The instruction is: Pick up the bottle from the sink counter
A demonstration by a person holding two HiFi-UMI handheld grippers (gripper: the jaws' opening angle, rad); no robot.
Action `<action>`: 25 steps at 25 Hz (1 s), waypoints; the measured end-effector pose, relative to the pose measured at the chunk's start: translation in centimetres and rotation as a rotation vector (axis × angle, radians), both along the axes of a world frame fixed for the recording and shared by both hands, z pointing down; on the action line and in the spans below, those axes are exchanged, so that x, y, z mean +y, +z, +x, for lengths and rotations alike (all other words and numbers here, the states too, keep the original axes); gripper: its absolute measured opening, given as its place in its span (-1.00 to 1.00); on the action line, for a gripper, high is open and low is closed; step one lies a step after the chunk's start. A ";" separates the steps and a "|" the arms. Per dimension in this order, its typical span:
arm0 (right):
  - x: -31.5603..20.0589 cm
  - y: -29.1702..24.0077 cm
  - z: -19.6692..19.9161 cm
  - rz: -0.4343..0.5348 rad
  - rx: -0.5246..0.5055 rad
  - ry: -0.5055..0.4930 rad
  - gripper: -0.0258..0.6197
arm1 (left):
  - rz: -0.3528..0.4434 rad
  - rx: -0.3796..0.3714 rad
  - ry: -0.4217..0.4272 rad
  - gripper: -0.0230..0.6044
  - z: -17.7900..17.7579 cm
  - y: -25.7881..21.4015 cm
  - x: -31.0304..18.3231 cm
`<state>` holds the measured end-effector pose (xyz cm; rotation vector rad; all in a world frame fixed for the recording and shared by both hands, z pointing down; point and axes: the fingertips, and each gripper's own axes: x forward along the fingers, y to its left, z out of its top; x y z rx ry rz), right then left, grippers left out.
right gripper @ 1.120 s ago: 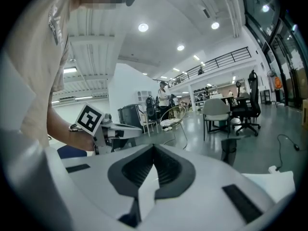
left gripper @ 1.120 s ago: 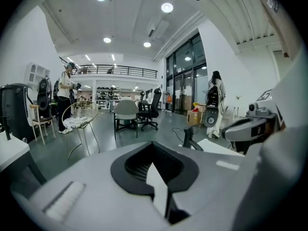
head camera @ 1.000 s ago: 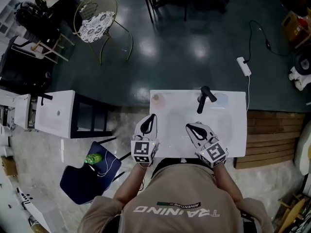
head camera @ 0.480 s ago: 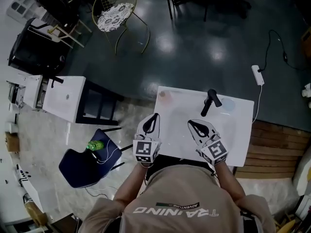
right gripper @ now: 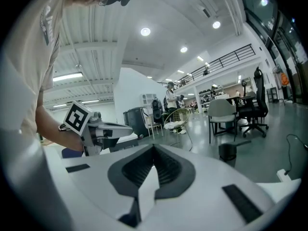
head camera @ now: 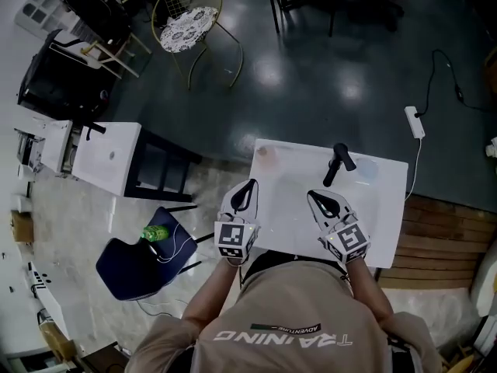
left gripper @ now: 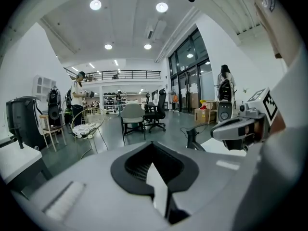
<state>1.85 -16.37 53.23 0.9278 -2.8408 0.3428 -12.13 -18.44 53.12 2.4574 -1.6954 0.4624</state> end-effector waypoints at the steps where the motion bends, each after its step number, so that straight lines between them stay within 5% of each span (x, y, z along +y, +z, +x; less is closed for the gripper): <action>1: 0.0 -0.1 -0.2 0.002 -0.003 0.000 -0.90 | 0.003 -0.001 -0.001 -0.90 -0.2 0.0 0.0; 25: -0.3 1.7 -2.0 -0.005 0.087 0.021 -0.90 | -0.004 0.069 0.017 -0.90 -2.0 2.9 -2.6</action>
